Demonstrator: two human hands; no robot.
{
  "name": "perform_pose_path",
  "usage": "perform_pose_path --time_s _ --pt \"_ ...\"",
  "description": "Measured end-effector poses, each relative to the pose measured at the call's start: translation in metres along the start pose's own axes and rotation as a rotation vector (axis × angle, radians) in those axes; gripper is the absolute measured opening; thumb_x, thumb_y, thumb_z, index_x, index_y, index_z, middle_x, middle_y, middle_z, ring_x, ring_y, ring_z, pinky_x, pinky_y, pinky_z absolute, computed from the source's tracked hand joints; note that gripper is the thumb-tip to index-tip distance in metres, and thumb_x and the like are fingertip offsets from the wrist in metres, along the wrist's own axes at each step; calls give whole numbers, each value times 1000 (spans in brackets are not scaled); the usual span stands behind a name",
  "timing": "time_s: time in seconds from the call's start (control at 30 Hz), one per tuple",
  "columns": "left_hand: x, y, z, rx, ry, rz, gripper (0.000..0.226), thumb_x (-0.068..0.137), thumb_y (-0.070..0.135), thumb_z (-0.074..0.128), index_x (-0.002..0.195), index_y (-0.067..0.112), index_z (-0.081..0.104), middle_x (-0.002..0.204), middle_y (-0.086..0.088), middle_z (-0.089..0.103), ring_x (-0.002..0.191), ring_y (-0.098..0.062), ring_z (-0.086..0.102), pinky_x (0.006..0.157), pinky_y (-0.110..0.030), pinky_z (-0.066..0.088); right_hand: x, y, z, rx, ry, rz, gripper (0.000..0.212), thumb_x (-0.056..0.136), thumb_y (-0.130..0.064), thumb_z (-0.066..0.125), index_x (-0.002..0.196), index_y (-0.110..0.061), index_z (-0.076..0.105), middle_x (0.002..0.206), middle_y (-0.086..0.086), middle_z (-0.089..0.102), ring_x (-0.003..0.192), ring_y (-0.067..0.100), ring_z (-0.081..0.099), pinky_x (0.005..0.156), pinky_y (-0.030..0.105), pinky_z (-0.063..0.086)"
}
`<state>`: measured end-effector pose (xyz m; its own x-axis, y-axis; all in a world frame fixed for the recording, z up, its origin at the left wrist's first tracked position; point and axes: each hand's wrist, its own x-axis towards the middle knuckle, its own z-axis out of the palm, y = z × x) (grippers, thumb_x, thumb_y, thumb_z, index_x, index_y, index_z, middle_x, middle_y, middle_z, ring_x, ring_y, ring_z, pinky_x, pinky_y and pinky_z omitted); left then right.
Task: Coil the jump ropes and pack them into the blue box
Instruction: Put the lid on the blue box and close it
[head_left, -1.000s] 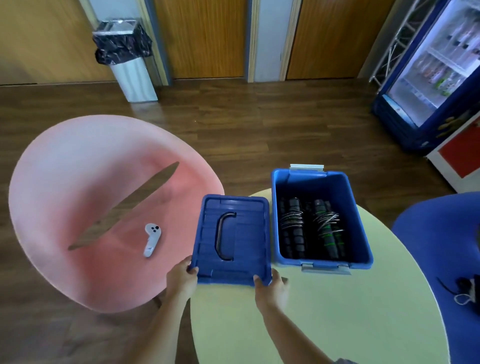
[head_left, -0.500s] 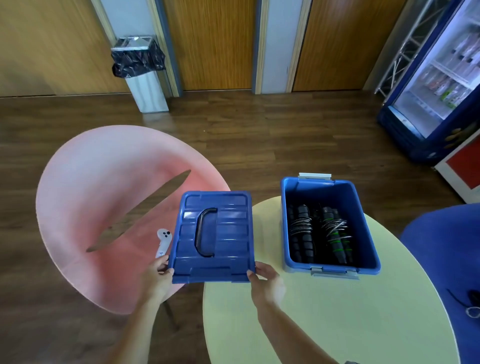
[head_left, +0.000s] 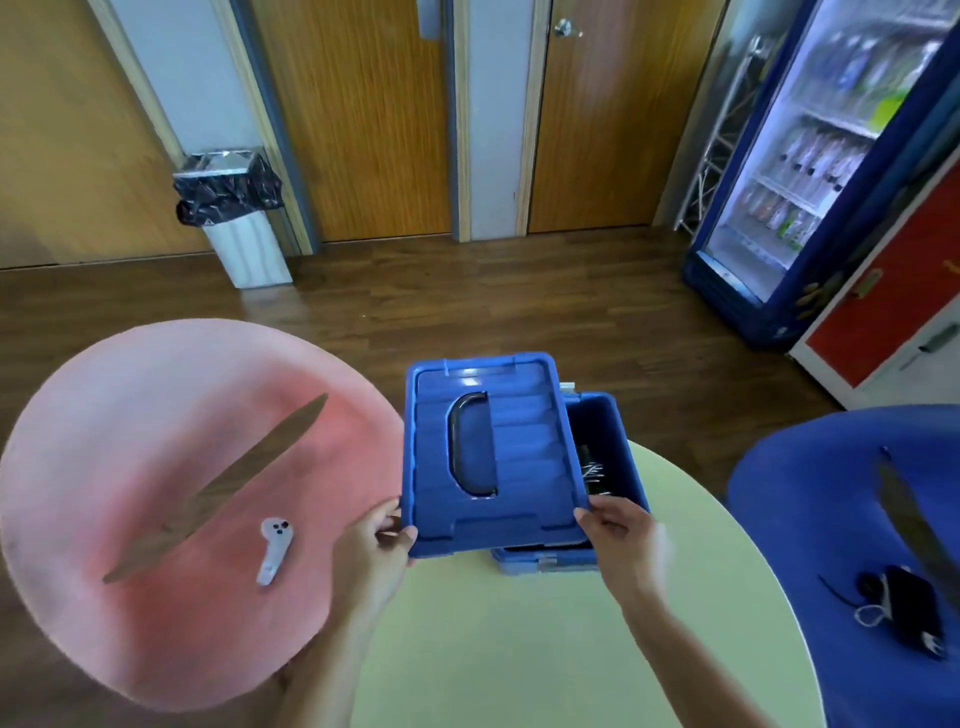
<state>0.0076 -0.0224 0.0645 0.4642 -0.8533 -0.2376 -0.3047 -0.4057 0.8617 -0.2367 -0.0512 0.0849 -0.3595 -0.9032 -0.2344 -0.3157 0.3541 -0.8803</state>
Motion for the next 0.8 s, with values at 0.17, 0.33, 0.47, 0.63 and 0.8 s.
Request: perform_pose_path --time_s 0.17,0.33,0.47,0.63,0.8 --pt "-16 20 60 76 -92 0 31 83 4 65 113 14 69 85 6 71 69 -19 70 76 -36 57 25 28 -47 -77 87 44 14 83 -14 71 96 -10 73 82 2 71 71 18 61 60 19 39" --pt "-21 22 90 170 -106 24 27 85 5 65 111 9 70 90 -3 70 72 -16 64 63 -10 45 42 53 -59 -110 100 95 13 85 -15 69 97 -12 73 87 1 72 67 16 60 55 13 37" --pt "-21 26 95 231 -89 27 29 86 5 65 115 9 68 94 -5 67 70 -12 58 56 -9 33 51 59 -55 -114 82 113 15 85 -15 68 99 -11 72 84 2 70 66 15 60 56 17 39" --pt "-16 25 96 297 -113 22 37 89 7 61 126 10 63 97 -9 63 71 -8 56 51 -3 38 60 60 -50 -137 57 109 15 85 -14 67 99 -10 72 95 4 73 78 22 62 64 23 39" --pt "-12 27 91 355 -164 0 31 90 18 63 120 18 66 74 -3 67 69 -14 59 56 -15 41 67 60 -55 -182 -30 130 16 84 -21 68 99 -14 67 87 -1 67 84 18 61 57 20 39"
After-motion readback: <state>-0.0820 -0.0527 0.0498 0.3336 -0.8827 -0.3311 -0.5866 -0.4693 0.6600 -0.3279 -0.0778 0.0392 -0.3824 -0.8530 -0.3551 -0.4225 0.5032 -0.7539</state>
